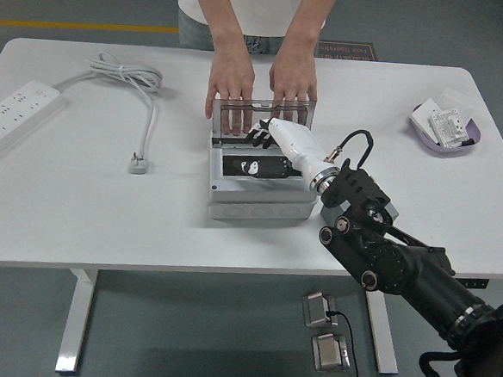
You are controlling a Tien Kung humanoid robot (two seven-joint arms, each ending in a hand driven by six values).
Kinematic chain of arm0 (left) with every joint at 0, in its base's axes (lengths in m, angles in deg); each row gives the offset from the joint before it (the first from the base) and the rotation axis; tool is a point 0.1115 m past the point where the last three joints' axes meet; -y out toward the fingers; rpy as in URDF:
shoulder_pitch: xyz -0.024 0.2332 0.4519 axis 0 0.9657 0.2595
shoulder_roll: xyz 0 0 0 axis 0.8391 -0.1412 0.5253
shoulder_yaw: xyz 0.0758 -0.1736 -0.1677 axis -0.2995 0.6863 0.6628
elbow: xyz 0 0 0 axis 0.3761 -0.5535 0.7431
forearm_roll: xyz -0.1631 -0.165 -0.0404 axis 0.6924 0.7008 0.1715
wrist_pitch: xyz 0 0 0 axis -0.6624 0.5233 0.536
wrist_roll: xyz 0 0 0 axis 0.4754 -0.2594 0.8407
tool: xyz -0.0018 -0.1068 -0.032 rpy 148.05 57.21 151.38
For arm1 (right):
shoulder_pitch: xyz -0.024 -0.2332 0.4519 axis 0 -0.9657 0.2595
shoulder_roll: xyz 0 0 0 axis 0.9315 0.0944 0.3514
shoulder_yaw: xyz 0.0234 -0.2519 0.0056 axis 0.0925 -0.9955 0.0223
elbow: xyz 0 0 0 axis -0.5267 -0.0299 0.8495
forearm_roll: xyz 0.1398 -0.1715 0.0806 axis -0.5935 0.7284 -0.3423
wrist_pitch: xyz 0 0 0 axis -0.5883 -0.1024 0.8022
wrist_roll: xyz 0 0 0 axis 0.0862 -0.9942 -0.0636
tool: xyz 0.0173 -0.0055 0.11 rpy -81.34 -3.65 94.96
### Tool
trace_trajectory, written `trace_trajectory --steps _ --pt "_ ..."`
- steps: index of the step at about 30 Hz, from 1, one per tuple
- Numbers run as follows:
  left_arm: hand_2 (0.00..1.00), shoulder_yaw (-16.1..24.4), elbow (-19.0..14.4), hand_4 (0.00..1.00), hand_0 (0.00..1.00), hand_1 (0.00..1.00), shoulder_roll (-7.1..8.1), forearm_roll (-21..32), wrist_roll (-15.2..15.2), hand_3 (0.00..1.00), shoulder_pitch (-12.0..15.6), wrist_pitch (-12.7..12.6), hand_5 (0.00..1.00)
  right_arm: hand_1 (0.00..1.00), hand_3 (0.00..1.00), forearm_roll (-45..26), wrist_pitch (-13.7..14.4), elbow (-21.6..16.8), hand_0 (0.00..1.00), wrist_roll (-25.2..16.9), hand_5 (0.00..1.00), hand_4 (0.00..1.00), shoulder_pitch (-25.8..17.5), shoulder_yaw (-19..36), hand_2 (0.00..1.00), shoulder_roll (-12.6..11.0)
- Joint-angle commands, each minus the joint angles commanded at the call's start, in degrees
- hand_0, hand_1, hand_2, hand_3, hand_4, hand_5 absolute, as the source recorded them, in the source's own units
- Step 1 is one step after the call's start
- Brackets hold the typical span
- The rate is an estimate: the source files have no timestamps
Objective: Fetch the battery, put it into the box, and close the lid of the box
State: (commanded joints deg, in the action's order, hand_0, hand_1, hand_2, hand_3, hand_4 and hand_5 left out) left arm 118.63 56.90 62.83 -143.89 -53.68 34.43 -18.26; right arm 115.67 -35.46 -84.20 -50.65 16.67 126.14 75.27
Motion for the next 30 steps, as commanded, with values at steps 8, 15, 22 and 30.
trace_trajectory --steps 8,15,22,30 --pt "0.619 -0.08 0.0 0.694 0.656 0.646 -0.2 0.22 0.02 0.643 0.2 -0.04 0.271 0.529 0.626 -3.42 -1.16 -7.32 0.702 1.8 0.461 0.921 -0.59 0.34 0.58 -1.8" --pt "0.618 0.03 0.0 0.693 0.655 0.646 -0.09 0.04 0.01 0.643 0.2 -0.04 0.271 0.524 0.624 -5.16 -2.31 -10.52 0.697 3.09 0.477 0.936 2.17 2.6 0.575 -4.76" --pt "0.618 0.09 0.0 0.693 0.655 0.646 0.26 -0.21 -0.06 0.643 0.03 -0.02 0.27 0.523 0.615 -9.5 -3.27 -5.39 0.698 2.55 0.474 0.931 7.07 3.65 0.579 -6.69" --pt "0.619 -0.03 0.0 0.694 0.655 0.646 0.48 -0.31 -0.16 0.644 -0.13 0.0 0.271 0.523 0.609 -11.34 -3.78 0.34 0.7 2.1 0.481 0.929 9.9 2.81 0.578 -6.78"
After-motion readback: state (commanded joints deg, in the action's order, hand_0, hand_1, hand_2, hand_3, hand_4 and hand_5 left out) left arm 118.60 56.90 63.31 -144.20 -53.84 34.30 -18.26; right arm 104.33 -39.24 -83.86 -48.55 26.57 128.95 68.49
